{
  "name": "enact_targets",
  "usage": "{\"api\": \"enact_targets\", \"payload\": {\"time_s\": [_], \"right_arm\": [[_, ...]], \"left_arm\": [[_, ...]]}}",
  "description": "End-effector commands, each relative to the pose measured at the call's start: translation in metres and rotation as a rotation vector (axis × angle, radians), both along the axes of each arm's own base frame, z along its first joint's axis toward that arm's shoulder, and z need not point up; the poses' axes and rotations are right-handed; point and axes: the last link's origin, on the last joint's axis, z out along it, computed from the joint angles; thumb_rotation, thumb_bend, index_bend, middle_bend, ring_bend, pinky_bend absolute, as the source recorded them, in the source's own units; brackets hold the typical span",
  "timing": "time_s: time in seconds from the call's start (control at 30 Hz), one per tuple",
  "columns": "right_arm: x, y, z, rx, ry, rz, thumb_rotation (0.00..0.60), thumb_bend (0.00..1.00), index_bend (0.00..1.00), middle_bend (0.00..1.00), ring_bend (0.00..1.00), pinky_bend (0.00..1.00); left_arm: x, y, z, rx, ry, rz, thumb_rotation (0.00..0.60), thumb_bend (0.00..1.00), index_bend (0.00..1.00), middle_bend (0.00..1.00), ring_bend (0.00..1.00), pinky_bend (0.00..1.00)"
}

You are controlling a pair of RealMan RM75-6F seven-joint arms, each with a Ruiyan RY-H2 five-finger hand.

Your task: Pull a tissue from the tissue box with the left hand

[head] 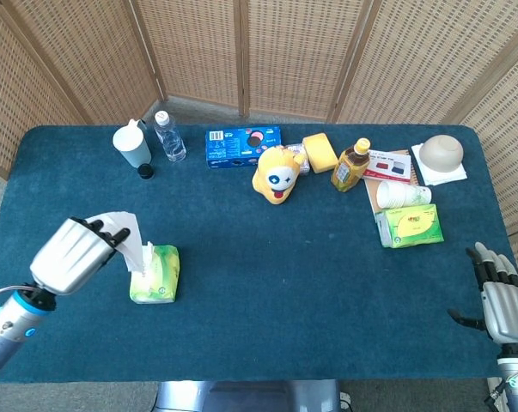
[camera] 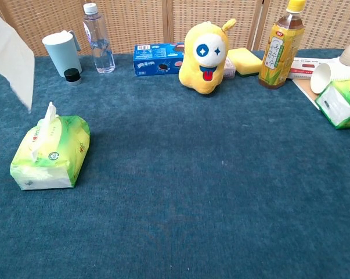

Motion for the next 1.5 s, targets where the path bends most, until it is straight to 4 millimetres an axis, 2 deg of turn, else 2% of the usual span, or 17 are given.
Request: {"api": "enact_targets", "payload": {"time_s": [0.03,0.23,0.3,0.5,0.53,0.57,0.6,0.63,0.67,0.7,0.77,0.9,1.1,1.17,1.27,1.37,1.5], "right_arm": [[0.000,0.000,0.000,-0.001,0.001,0.001,0.596,0.00,0.00,0.00,0.00,0.00],[0.000,0.000,-0.001,0.003,0.003,0.000,0.595,0.00,0.00,0.00,0.00,0.00],[0.001,0.000,-0.002,0.007,0.006,0.002,0.596,0.00,0.00,0.00,0.00,0.00],[0.002,-0.001,-0.003,0.009,0.008,0.005,0.596,0.00,0.00,0.00,0.00,0.00],[0.002,-0.001,-0.004,0.011,0.009,0.004,0.596,0.00,0.00,0.00,0.00,0.00],[0.002,-0.001,-0.004,0.013,0.010,0.003,0.596,0.00,0.00,0.00,0.00,0.00],[0.002,-0.001,-0.005,0.014,0.011,0.001,0.595,0.00,0.00,0.00,0.00,0.00],[0.001,-0.001,-0.005,0.016,0.012,-0.001,0.595,0.00,0.00,0.00,0.00,0.00],[0.000,-0.001,-0.005,0.017,0.014,-0.004,0.595,0.00,0.00,0.00,0.00,0.00],[0.000,-0.001,-0.005,0.018,0.015,-0.006,0.595,0.00,0.00,0.00,0.00,0.00],[0.000,-0.002,-0.006,0.019,0.016,-0.009,0.595,0.00,0.00,0.00,0.00,0.00],[0.000,-0.002,-0.007,0.022,0.021,-0.009,0.595,0.00,0.00,0.00,0.00,0.00],[0.002,-0.001,-0.007,0.024,0.020,-0.007,0.596,0.00,0.00,0.00,0.00,0.00],[0.002,-0.001,-0.007,0.023,0.018,-0.009,0.596,0.00,0.00,0.00,0.00,0.00],[0.001,-0.001,-0.006,0.020,0.018,-0.011,0.596,0.00,0.00,0.00,0.00,0.00],[0.002,-0.001,-0.006,0.021,0.021,-0.009,0.595,0.00,0.00,0.00,0.00,0.00],[0.002,-0.001,-0.006,0.022,0.021,-0.006,0.597,0.00,0.00,0.00,0.00,0.00]], "left_arm": [[-0.010,0.000,0.007,0.012,0.009,0.025,0.600,0.67,0.84,0.95,0.79,1.00],[-0.054,0.005,0.005,0.011,0.062,0.124,0.600,0.67,0.84,0.95,0.79,1.00],[-0.074,0.005,-0.004,0.001,0.078,0.164,0.600,0.67,0.84,0.95,0.79,1.00],[-0.113,0.001,-0.035,-0.061,0.079,0.248,0.600,0.65,0.82,0.91,0.76,1.00],[-0.119,0.001,-0.040,-0.064,0.074,0.256,0.600,0.64,0.78,0.84,0.72,1.00],[-0.123,0.001,-0.043,-0.063,0.066,0.260,0.600,0.61,0.69,0.70,0.63,0.94],[-0.126,0.000,-0.044,-0.061,0.060,0.262,0.600,0.55,0.55,0.52,0.49,0.84],[-0.129,0.000,-0.045,-0.059,0.051,0.267,0.600,0.48,0.44,0.39,0.37,0.74],[-0.132,-0.001,-0.045,-0.061,0.040,0.276,0.600,0.30,0.25,0.19,0.19,0.58],[-0.134,-0.002,-0.044,-0.065,0.034,0.284,0.596,0.17,0.14,0.09,0.10,0.49],[-0.137,-0.005,-0.040,-0.087,0.006,0.327,0.577,0.01,0.02,0.01,0.01,0.38],[-0.135,-0.013,-0.026,-0.090,-0.006,0.365,0.529,0.00,0.00,0.00,0.00,0.25],[-0.135,-0.030,-0.012,-0.114,-0.006,0.481,0.501,0.00,0.00,0.00,0.00,0.17],[-0.133,-0.034,-0.004,-0.096,-0.016,0.496,0.505,0.00,0.00,0.00,0.00,0.17],[-0.136,-0.046,0.007,-0.043,-0.064,0.508,0.542,0.00,0.00,0.00,0.00,0.17],[-0.145,-0.054,0.010,-0.015,-0.093,0.551,0.594,0.00,0.00,0.00,0.00,0.17],[-0.155,-0.065,0.004,0.009,-0.138,0.579,0.600,0.00,0.00,0.00,0.00,0.16]]}}
